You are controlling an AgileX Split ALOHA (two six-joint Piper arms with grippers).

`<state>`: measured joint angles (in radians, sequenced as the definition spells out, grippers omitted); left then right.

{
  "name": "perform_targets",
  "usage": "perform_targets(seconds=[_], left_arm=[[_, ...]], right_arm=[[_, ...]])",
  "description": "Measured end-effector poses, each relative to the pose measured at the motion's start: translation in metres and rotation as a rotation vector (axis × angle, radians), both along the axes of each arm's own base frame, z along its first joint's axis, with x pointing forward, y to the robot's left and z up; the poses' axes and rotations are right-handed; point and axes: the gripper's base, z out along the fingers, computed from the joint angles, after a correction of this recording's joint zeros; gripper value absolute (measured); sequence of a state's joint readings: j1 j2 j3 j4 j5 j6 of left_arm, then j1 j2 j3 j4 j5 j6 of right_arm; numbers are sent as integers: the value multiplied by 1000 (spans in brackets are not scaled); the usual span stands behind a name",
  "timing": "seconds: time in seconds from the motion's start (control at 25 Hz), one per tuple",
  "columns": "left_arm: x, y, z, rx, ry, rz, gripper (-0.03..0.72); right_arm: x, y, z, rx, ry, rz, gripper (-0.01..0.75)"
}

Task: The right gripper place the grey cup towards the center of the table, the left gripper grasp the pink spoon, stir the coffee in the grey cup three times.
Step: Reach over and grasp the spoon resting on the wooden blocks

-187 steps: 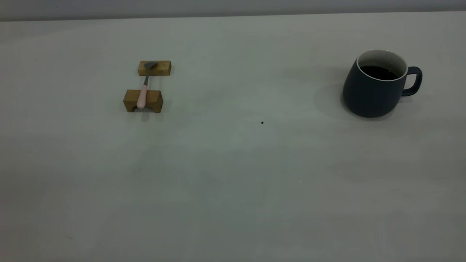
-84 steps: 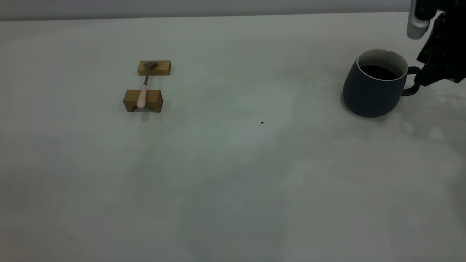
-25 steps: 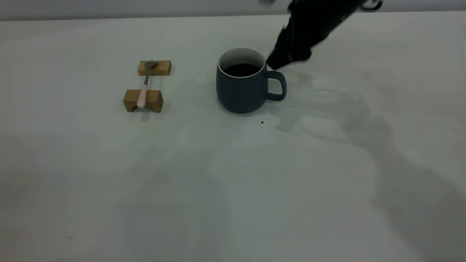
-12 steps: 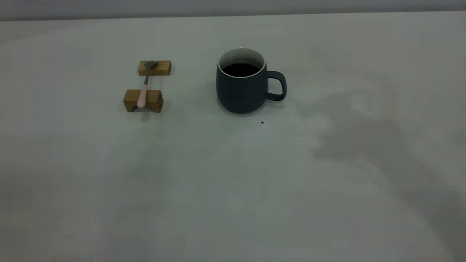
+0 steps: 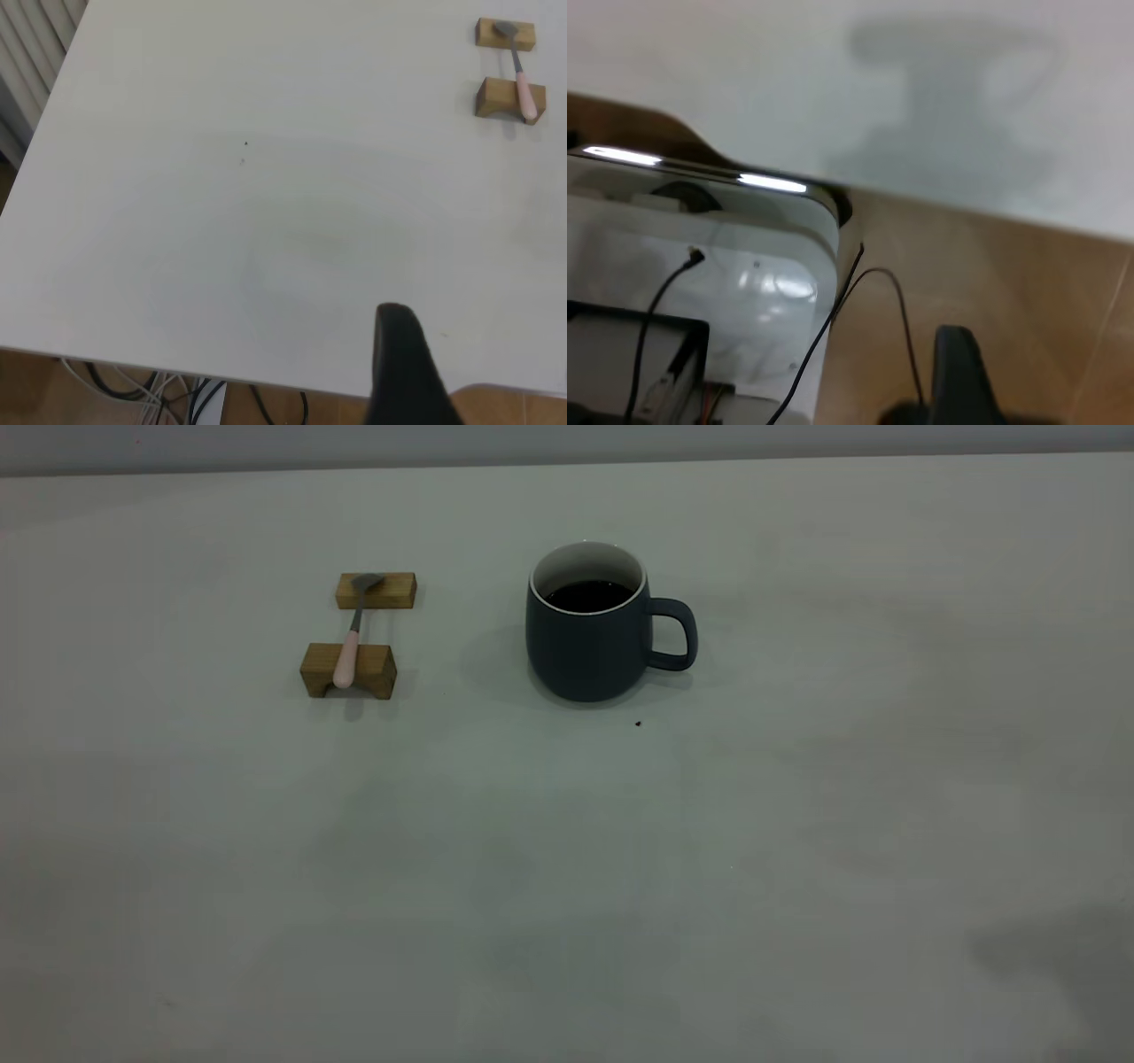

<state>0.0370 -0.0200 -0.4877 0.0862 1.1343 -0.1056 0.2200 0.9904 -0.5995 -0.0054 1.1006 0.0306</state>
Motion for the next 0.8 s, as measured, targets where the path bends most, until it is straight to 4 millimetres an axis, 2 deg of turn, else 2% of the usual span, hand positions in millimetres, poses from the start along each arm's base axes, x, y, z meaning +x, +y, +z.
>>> perform_targets(seconds=[0.12,0.24,0.52,0.8], left_arm=[[0,0,0,0,0,0,506],[0,0,0,0,0,0,506],[0,0,0,0,0,0,506],[0,0,0,0,0,0,506]], right_arm=[[-28,-19,-7,-10,-39,-100,498],[-46,-29,-1,1,-169,-183,498],[-90,-33,22,26,-515,-224,498],[-129,-33,27,45,-769,-218,498]])
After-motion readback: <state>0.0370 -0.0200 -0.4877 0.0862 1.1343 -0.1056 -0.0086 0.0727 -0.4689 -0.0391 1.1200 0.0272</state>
